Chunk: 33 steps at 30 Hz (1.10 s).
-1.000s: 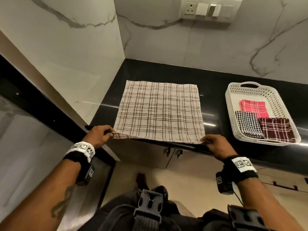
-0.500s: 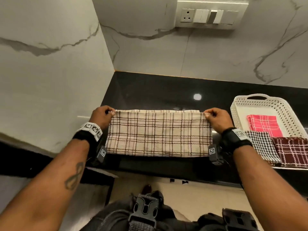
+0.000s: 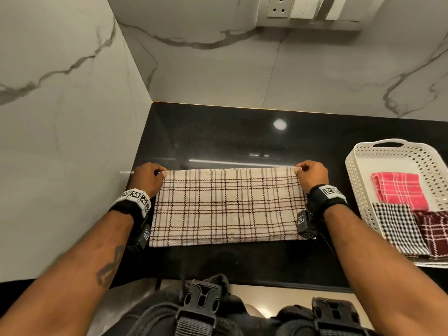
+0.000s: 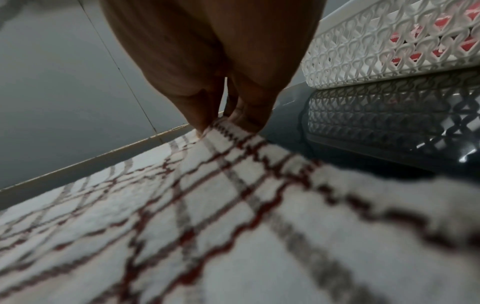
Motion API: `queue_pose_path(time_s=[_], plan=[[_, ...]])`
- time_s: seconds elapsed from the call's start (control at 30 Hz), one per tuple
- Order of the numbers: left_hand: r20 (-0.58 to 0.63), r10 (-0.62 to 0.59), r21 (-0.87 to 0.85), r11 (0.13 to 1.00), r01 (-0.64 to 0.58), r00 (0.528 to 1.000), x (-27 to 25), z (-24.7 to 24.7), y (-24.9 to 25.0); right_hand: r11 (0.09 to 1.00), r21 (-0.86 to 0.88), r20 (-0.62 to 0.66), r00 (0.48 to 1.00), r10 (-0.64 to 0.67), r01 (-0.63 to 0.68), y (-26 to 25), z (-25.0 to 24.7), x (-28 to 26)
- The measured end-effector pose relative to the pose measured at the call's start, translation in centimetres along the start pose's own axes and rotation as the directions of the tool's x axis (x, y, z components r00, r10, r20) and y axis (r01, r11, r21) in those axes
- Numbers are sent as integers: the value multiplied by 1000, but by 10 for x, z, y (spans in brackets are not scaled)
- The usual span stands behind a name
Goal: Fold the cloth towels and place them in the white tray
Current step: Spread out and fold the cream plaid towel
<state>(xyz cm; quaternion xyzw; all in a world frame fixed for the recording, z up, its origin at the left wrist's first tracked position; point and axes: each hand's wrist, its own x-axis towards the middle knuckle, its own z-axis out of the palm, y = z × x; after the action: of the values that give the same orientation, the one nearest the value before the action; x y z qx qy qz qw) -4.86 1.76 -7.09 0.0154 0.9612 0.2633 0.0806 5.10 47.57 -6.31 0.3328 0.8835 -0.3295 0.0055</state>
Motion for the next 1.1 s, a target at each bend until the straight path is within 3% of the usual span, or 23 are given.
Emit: queue_pose_path(time_s=[0.13,0.33,0.4,0.5,0.57,0.67,0.73,0.77,0.83,0.9,1.0,1.1], plan=[[4,12,-12,1000,-12,1000,4,-2,-2,999,-36,11,1000,10,-10,-5,1,2],[59,-134,28,991,132,989,12,-5,7,993,-118,58,998,24,-17,-13,-3,1],[52,-146,107,984,140,988,8,-8,18,971,-238,82,996,29,-9,-20,-5,-3],[-46,51,364,931,-31,998,-7,-4,44,861,-492,60,991,-116,131,-45,-2,-25],[-8,274,404,881,-247,962,-24,9,70,879,-400,96,965,-243,261,-68,14,-55],[291,488,283,778,-561,823,-49,39,107,825,-317,384,859,-339,468,-96,57,-99],[484,478,318,684,-656,733,-57,54,116,750,-357,574,764,-294,557,-100,86,-111],[536,443,362,648,-670,718,-57,60,114,733,-369,621,738,-263,571,-98,95,-112],[565,375,417,639,-646,735,-54,61,99,694,-413,655,722,-224,590,-88,99,-107],[539,315,433,692,-578,781,-51,53,75,683,-458,645,742,-186,569,-71,91,-95],[466,238,451,765,-460,852,-52,36,35,739,-529,536,839,-89,417,-33,62,-71],[425,189,460,797,-391,885,-50,21,6,781,-567,424,905,5,262,4,31,-54]])
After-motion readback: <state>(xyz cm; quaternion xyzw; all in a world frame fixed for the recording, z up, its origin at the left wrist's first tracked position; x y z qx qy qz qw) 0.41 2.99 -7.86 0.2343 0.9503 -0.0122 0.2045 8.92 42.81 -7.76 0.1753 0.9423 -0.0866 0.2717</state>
